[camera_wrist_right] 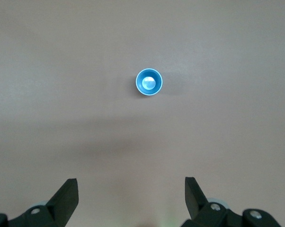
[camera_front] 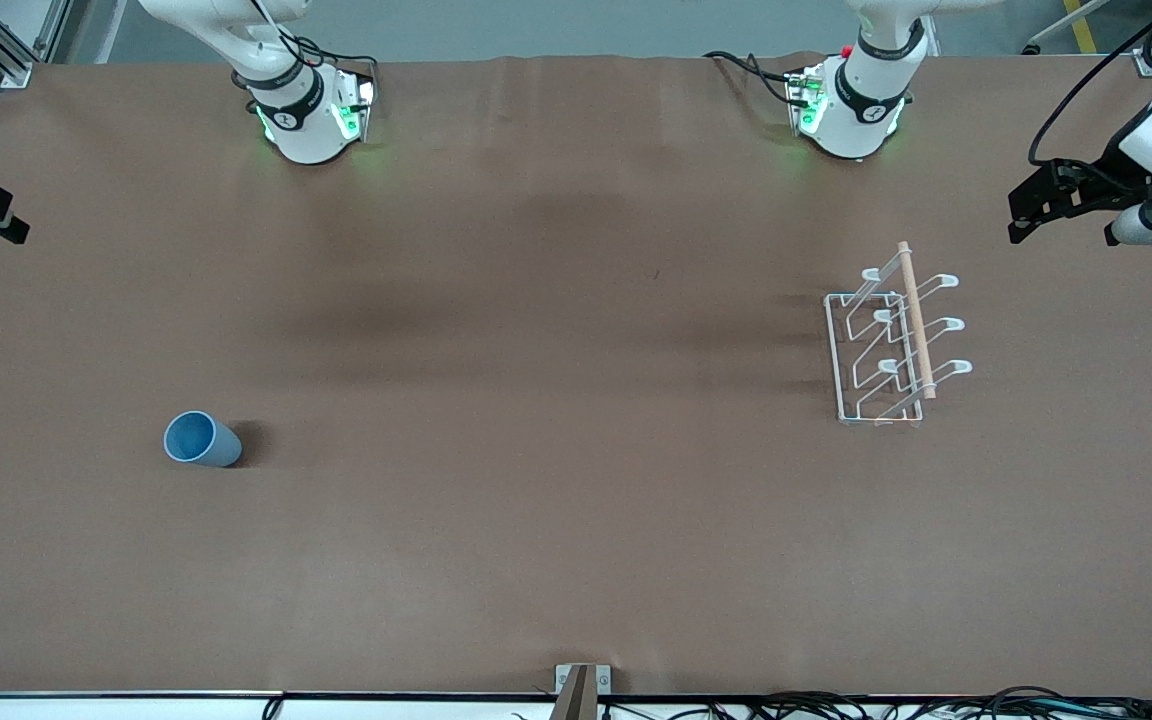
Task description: Hang cup on cup holder
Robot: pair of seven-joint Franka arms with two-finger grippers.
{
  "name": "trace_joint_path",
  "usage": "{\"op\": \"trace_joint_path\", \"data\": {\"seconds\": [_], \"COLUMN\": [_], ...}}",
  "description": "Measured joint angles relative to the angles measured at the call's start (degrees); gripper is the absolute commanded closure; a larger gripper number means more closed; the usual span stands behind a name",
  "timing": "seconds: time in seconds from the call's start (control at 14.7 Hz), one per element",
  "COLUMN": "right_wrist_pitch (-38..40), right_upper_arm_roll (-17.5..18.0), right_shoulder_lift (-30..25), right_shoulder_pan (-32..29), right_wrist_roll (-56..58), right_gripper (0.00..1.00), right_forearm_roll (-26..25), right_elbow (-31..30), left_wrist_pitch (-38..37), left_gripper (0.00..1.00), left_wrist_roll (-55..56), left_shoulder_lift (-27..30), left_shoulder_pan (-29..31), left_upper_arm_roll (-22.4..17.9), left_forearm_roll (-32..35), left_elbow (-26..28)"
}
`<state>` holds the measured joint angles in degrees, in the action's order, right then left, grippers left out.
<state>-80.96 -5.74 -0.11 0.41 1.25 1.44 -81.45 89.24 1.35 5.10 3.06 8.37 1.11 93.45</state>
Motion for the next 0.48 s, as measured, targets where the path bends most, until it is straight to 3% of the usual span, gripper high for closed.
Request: {"op": "trace_joint_path", "data": {"seconds": [0.48], "right_wrist_pitch": [0.0], "right_upper_arm_roll": [0.0], "right_shoulder_lift": [0.0], "right_shoulder_pan": [0.0], "right_wrist_roll": [0.0], "right_gripper": [0.01], "right_forearm_roll": [0.0], "right_elbow": [-0.1], "left_wrist_pitch": [0.0], "left_gripper": [0.00], "left_wrist_roll": [0.0], "left_shoulder_lift": [0.0], "left_shoulder_pan": [0.0], "left_upper_arm_roll": [-0.3], "left_forearm_roll": [0.1], "left_elbow": [-0.6]}}
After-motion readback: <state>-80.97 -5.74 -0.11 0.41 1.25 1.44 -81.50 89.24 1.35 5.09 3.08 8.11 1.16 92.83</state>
